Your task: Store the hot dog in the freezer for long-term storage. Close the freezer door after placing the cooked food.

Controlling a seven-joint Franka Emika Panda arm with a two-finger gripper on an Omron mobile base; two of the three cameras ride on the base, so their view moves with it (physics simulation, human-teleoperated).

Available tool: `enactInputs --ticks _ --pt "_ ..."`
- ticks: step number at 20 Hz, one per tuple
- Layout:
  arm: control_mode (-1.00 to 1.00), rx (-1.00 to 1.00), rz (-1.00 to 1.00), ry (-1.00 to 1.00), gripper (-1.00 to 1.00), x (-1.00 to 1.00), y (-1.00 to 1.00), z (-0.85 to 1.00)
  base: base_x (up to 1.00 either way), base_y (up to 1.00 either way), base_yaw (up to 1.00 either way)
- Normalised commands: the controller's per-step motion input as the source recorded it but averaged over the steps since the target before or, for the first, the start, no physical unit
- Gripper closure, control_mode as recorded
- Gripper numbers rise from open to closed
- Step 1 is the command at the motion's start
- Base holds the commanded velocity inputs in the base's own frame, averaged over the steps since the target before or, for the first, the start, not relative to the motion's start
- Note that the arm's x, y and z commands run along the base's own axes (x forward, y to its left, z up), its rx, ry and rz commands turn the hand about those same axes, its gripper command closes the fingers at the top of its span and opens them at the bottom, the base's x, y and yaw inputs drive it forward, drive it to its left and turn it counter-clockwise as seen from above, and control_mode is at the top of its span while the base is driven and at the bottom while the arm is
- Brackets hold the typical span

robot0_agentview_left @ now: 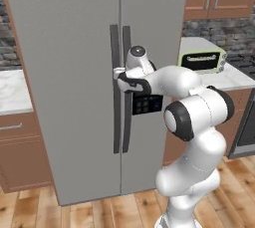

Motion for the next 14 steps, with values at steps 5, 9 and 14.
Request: enactInputs --ticks 5,9,14 --pt "-1.00 0.00 0.00 -0.11 -1.00 0.34 0.00 -0.01 0.00 0.00 0.00" --pt "-1.00 0.00 0.02 -0.15 -1.00 0.38 -0.03 -0.02 0.00 0.00 0.00" --pt "-1.00 0.00 0.11 -0.14 -1.00 0.38 -0.36 0.00 0.00 0.00 0.00"
